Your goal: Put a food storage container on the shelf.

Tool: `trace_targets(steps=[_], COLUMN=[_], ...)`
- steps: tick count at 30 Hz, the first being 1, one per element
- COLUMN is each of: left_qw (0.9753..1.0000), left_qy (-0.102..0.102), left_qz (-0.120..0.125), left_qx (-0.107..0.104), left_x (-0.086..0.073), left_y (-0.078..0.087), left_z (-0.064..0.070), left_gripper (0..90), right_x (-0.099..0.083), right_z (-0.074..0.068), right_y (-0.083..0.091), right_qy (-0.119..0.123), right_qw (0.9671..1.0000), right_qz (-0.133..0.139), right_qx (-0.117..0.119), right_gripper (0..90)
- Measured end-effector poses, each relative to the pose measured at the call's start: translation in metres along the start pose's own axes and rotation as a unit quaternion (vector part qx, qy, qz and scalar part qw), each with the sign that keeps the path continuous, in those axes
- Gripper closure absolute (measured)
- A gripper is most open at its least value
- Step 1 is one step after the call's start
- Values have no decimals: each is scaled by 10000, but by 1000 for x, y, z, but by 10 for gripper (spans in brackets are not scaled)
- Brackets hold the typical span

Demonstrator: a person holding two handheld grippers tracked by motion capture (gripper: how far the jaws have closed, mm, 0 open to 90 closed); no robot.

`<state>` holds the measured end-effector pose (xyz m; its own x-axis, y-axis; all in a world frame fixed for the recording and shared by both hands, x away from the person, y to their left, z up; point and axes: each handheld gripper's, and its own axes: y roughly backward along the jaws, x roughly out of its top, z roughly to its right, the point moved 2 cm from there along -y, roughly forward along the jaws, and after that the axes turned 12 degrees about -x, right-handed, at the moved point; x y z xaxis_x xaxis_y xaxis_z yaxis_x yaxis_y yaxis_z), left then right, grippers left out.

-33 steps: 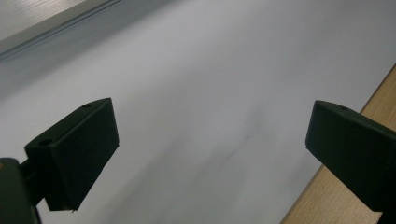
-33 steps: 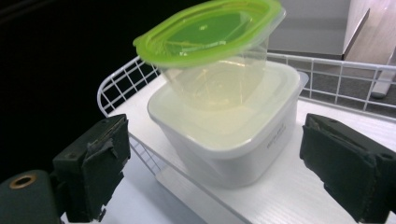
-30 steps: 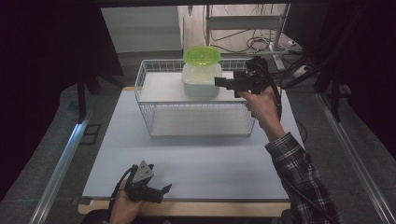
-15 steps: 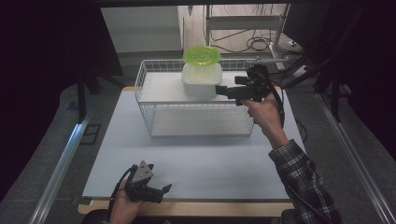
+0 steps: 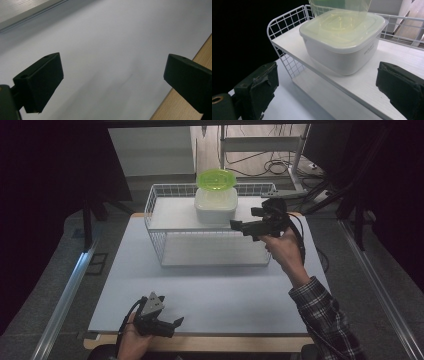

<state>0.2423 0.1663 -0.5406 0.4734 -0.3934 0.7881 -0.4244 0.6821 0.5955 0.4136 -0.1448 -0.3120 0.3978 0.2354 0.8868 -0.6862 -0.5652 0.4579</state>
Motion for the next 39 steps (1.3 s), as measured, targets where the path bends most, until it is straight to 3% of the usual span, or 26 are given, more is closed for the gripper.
trace_targets(steps=[15, 39], left_qw=[10000, 10000], left_qy=[1, 10], left_qz=[-3, 25], left_qx=[-4, -36], left_x=[0, 0], left_y=[0, 0], left_z=[0, 0], left_gripper=[22, 20], right_x=[-19, -57], right_z=[-4, 4], right_y=[1, 8], right_qy=[123, 308], right_qw=[9999, 9992], right_qz=[-38, -161], right_qx=[-20, -184], right_gripper=[46, 19])
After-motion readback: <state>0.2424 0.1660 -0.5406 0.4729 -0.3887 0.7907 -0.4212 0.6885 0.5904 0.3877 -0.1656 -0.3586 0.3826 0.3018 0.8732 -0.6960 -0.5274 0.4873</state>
